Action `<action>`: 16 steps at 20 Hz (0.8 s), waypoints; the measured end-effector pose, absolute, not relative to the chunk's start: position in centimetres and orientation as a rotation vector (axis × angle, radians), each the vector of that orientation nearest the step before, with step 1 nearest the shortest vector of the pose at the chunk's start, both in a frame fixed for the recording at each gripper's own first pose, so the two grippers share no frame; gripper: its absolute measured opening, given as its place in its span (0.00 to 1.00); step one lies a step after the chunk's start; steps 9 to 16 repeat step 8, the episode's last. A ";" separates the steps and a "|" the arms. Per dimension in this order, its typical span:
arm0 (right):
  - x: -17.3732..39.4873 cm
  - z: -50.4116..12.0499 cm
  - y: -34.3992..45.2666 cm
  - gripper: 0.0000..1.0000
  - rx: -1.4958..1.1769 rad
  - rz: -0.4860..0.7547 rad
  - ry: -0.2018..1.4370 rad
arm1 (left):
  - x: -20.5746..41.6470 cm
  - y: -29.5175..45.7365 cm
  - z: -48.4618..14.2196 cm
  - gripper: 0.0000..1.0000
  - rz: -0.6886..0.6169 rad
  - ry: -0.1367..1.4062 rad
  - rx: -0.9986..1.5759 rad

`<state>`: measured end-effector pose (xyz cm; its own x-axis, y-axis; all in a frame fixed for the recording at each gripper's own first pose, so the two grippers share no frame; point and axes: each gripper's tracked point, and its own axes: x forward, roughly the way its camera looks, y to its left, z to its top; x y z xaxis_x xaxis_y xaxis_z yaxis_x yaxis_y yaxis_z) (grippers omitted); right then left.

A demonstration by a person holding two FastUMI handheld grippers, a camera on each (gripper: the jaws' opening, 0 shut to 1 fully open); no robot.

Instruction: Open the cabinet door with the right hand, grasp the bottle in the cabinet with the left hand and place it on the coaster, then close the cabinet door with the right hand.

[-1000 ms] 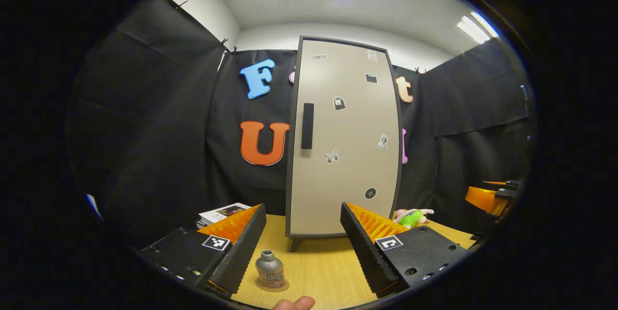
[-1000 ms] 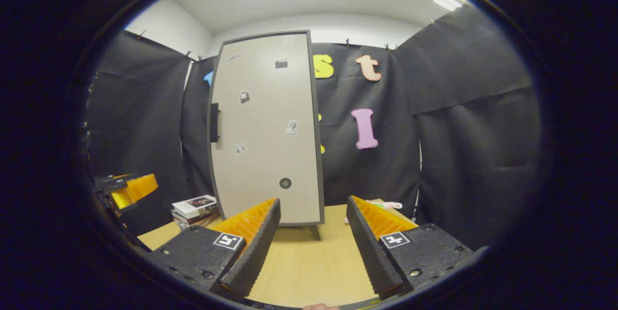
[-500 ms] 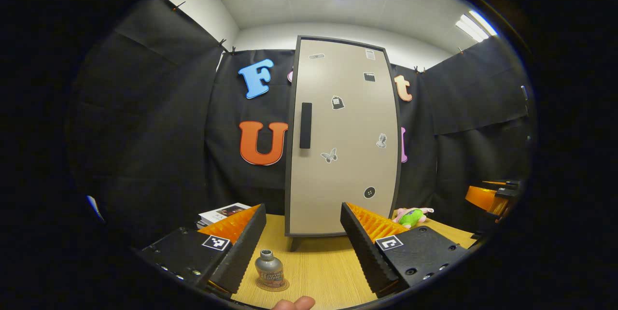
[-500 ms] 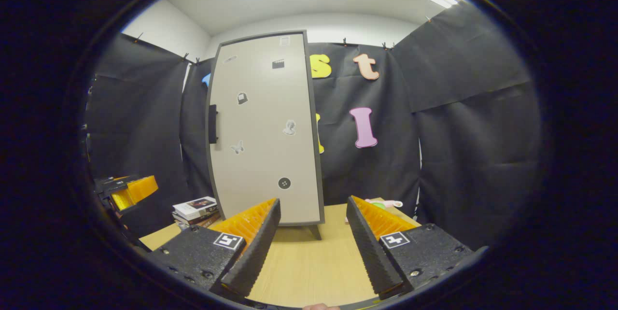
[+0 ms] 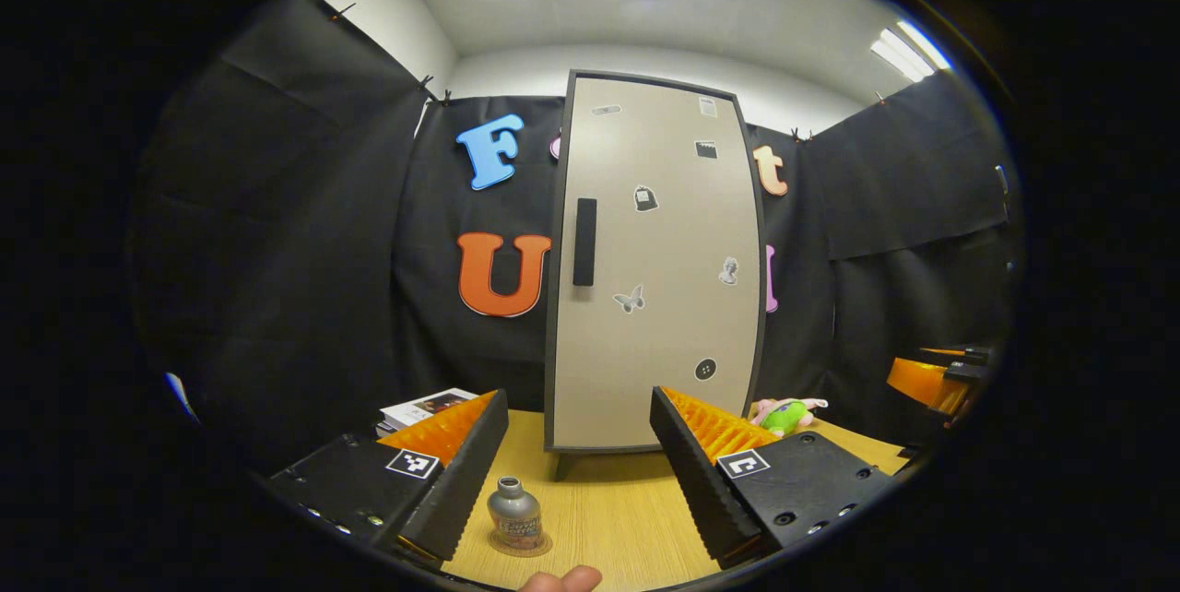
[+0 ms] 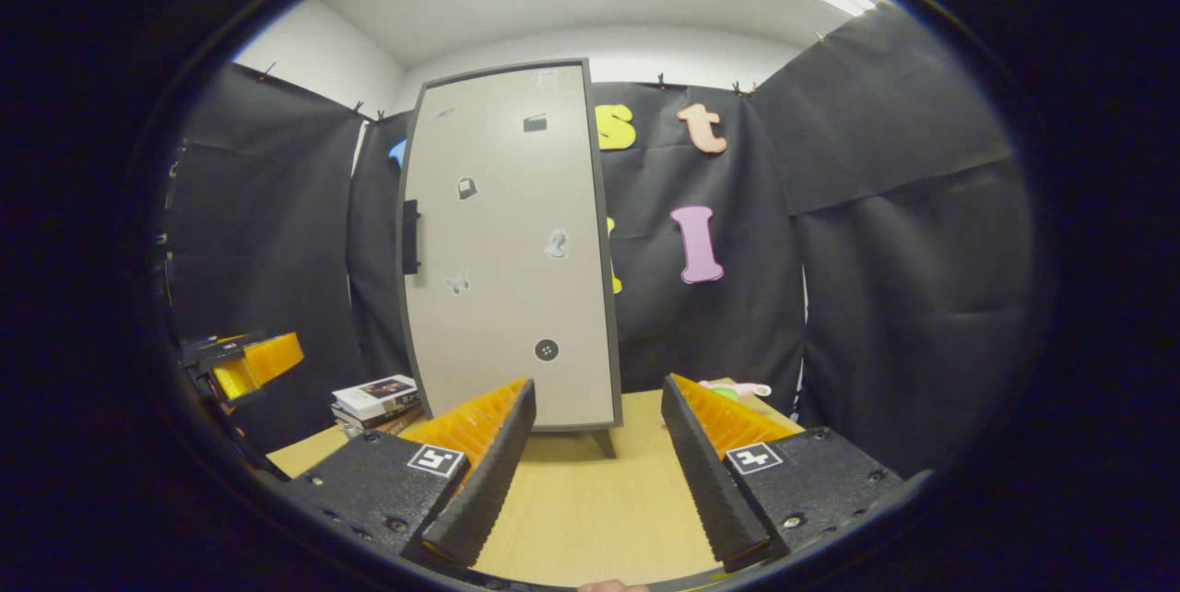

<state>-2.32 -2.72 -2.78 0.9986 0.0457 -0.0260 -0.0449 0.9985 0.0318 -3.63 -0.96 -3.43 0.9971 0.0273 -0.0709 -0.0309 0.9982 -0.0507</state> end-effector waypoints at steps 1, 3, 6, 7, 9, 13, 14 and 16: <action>-2.4 -2.9 -2.7 0.89 0.033 0.045 0.028 | -3.6 -1.0 -3.4 0.94 0.029 0.072 -0.051; -2.4 -2.9 -2.7 0.89 0.035 0.044 0.030 | -3.8 -0.9 -3.5 0.94 0.027 0.074 -0.052; -2.5 -3.0 -2.7 0.89 0.035 0.042 0.034 | -3.8 -0.9 -3.8 0.94 0.025 0.079 -0.051; -2.5 -2.9 -2.7 0.89 0.037 0.043 0.036 | -3.9 -1.0 -3.7 0.94 0.025 0.081 -0.050; -2.5 -3.0 -2.7 0.89 0.039 0.044 0.037 | -4.0 -0.9 -3.7 0.94 0.026 0.081 -0.049; -2.5 -3.0 -2.7 0.89 0.039 0.044 0.037 | -4.0 -0.9 -3.7 0.94 0.026 0.081 -0.049; -2.5 -3.0 -2.7 0.89 0.039 0.044 0.037 | -4.0 -0.9 -3.7 0.94 0.026 0.081 -0.049; -2.5 -3.0 -2.7 0.89 0.039 0.044 0.037 | -4.0 -0.9 -3.7 0.94 0.026 0.081 -0.049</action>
